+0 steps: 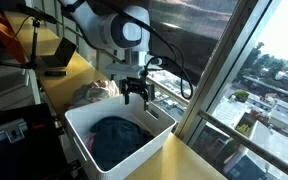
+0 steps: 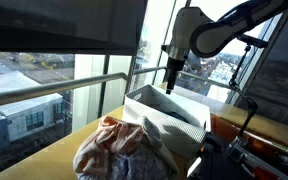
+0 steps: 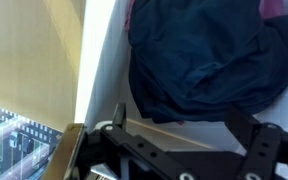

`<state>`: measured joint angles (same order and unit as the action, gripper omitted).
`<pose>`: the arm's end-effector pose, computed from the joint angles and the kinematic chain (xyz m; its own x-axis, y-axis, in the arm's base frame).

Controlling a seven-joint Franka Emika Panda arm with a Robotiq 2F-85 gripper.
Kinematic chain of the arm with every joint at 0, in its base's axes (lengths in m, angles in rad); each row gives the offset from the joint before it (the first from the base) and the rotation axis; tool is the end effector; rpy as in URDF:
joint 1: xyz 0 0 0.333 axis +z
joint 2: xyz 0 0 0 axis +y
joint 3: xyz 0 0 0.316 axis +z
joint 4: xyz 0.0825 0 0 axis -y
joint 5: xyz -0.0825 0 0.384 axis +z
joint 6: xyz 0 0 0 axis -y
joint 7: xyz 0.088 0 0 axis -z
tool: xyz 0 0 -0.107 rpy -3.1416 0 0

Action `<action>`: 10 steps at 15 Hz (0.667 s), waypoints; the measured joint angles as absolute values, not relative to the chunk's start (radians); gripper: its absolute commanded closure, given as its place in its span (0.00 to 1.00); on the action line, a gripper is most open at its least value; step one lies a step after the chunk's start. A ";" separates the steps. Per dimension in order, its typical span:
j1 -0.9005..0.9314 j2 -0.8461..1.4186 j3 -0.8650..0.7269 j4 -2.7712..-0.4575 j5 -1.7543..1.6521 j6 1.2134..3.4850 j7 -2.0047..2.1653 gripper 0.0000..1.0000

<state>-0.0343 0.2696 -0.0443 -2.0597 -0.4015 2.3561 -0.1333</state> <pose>0.5886 -0.0510 0.3078 0.9444 0.3239 -0.0560 0.3258 -0.9000 0.2897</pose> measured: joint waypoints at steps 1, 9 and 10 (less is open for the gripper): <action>-0.041 0.266 -0.049 -2.094 -0.401 2.395 -0.133 0.00; -0.071 0.297 -0.061 -2.349 -0.400 2.679 -0.134 0.00; -0.071 0.316 -0.063 -2.372 -0.401 2.715 -0.134 0.00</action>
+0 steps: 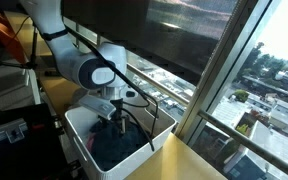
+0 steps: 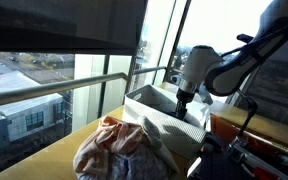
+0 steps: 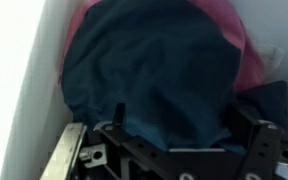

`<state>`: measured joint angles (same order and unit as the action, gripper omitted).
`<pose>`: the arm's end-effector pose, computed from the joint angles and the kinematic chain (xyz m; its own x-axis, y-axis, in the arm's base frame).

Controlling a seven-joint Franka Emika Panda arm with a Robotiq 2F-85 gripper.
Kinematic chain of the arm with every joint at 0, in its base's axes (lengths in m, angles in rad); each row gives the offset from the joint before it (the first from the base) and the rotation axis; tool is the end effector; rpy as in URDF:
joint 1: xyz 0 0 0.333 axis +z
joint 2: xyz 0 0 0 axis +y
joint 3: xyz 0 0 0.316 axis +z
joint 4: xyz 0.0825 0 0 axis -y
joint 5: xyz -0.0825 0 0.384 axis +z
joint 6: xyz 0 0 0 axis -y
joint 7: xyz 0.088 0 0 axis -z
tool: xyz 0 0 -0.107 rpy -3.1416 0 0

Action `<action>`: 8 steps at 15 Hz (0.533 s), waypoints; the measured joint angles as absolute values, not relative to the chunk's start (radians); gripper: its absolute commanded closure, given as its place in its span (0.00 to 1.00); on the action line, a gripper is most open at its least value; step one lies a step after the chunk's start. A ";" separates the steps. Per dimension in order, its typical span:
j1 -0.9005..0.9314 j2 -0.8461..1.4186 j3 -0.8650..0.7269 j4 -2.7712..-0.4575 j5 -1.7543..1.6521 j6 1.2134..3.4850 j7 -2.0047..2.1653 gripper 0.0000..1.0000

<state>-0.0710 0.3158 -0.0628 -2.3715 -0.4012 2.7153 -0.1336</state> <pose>0.5048 -0.0550 0.1932 0.9339 0.3558 -0.0353 0.3559 -0.9157 0.1865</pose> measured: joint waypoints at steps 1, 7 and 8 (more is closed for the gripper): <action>-0.070 0.340 -0.069 -2.389 -0.404 2.750 -0.134 0.00; -0.071 0.498 -0.163 -2.409 -0.420 2.902 -0.156 0.25; -0.071 0.495 -0.171 -2.405 -0.419 2.899 -0.164 0.28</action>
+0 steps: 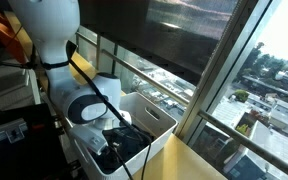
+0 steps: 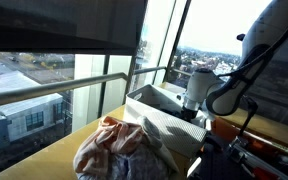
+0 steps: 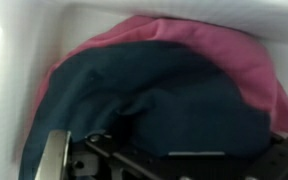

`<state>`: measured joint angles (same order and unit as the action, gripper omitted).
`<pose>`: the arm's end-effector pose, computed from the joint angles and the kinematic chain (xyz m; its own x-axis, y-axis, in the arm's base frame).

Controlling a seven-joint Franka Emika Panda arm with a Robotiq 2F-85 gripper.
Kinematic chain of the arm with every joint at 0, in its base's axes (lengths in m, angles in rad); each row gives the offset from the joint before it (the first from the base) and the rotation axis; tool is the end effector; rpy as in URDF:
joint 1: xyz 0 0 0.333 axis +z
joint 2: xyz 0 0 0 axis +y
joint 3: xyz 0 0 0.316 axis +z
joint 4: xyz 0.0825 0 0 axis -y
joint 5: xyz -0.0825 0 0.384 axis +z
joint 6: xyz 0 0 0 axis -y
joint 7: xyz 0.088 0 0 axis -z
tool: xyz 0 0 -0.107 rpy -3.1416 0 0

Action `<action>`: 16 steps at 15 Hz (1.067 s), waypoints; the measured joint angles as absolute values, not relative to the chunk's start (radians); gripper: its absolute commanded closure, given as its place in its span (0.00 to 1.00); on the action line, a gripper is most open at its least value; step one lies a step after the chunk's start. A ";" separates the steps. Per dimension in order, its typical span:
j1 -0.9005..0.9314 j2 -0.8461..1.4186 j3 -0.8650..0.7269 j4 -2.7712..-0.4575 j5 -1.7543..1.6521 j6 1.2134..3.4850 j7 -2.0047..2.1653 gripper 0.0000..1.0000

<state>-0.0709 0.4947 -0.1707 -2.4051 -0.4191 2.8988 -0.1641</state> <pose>0.4686 -0.0988 0.1122 0.9386 0.3367 -0.0750 0.3446 -0.9245 0.1631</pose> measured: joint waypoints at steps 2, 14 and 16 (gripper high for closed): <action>-0.079 0.496 -0.175 -2.402 -0.414 2.899 -0.179 0.42; -0.110 0.209 -0.239 -2.637 -0.418 2.881 -0.262 0.99; -0.129 0.104 -0.243 -2.648 -0.418 2.819 -0.291 0.99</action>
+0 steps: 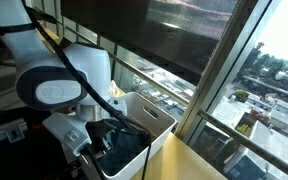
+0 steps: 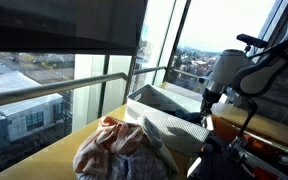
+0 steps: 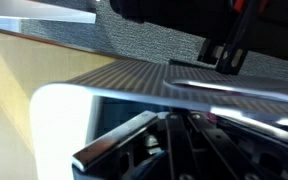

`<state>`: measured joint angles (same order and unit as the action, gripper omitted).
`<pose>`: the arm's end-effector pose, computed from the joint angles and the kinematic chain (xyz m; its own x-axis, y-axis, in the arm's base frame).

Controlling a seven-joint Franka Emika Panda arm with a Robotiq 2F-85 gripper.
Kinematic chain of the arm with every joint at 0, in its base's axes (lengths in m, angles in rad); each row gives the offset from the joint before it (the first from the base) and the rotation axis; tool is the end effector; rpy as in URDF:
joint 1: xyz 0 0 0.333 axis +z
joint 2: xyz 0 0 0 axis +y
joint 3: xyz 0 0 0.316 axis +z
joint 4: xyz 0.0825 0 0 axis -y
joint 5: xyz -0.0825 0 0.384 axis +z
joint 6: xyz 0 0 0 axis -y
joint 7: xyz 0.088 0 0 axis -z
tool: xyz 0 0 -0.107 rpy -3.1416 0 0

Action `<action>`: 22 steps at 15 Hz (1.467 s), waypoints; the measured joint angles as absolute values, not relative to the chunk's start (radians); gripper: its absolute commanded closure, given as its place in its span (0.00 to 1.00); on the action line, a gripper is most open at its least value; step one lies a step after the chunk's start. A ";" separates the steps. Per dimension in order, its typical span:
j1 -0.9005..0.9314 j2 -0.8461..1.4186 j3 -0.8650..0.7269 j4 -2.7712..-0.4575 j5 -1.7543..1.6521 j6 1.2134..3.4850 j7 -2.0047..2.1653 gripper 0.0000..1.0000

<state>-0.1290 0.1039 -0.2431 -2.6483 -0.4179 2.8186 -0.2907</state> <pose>0.4053 -0.1393 0.2131 0.9517 0.3062 -0.0237 0.3054 -0.9353 0.1787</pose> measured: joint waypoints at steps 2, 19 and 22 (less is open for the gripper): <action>-0.137 -0.004 -0.241 -2.646 -0.415 2.745 -0.313 0.99; 0.001 -0.336 -0.012 -2.097 -0.292 2.313 -0.303 0.99; 0.041 -0.351 0.050 -1.971 -0.291 2.228 -0.282 0.99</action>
